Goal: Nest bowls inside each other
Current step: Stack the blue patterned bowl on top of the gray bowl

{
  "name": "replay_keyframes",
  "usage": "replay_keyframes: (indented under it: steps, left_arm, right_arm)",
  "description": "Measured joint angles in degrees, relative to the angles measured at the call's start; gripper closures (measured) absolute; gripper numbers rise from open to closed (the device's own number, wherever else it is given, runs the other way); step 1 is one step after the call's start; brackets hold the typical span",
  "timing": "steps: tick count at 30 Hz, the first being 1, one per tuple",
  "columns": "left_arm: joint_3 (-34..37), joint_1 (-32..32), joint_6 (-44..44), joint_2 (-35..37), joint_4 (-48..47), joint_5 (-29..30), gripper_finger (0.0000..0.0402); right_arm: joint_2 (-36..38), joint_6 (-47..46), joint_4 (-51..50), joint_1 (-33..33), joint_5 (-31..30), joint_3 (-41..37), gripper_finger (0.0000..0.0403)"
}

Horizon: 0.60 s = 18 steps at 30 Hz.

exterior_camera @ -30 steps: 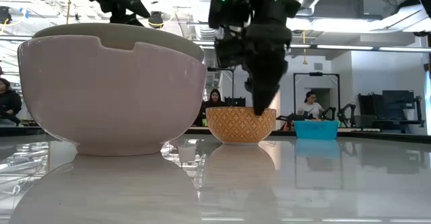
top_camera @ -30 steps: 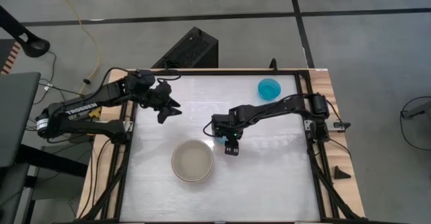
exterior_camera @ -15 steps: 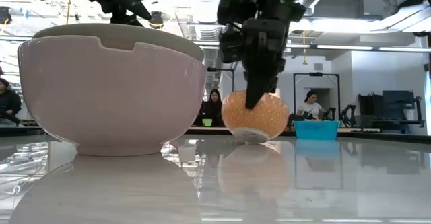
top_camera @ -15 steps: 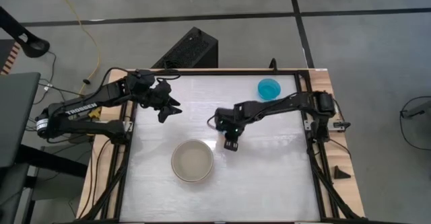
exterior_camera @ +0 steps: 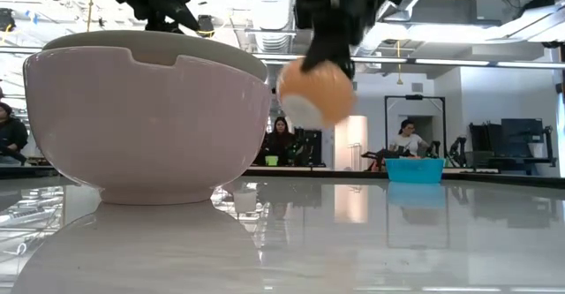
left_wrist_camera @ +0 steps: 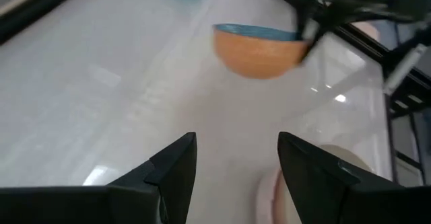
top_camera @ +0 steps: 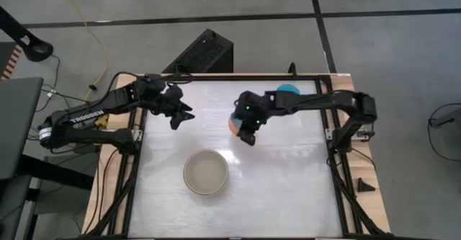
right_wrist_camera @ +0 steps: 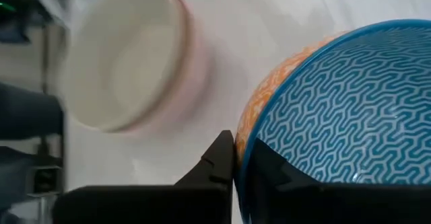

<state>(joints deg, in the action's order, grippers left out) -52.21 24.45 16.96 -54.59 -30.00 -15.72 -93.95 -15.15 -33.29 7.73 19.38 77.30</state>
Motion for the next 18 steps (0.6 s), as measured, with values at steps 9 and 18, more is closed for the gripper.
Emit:
replay_keyframes:
  steps: [9, 18]
  left_arm:
    - [-0.04, 5.21, 0.24, 1.30, 3.05, 4.67, 0.0205]
    - [-0.07, 12.07, 2.84, 4.60, 5.55, 6.89, 0.0205]
  right_arm:
    - [4.08, -6.94, 22.24, -5.66, 1.83, 0.06, 0.0362]
    - [-2.20, -11.11, 30.86, -13.68, 1.08, 0.00, 0.0362]
